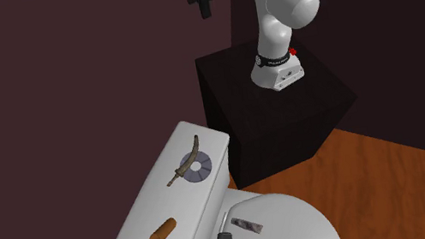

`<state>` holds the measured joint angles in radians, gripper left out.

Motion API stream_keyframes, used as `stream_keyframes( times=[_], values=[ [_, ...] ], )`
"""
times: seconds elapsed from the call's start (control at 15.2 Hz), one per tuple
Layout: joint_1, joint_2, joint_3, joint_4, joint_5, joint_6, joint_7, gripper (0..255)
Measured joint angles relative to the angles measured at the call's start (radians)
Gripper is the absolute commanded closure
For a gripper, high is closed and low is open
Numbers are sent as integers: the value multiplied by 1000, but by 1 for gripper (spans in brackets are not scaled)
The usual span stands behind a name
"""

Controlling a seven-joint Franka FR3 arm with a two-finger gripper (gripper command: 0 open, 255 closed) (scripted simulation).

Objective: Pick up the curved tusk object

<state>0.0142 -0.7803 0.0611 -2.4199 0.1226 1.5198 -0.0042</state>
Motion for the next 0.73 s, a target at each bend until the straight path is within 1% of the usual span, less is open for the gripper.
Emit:
stream_keyframes(
  times=[0.07, 0.2, 0.46, 0.73],
  values=[
    [0, 0, 0, 0, 0, 0, 0, 0],
    [6, 10, 6, -31, 2, 46, -12, 0],
    [31, 46, 32, -125, 18, 196, -39, 0],
    [54, 119, 56, -200, 30, 364, -74, 0]
  ],
)
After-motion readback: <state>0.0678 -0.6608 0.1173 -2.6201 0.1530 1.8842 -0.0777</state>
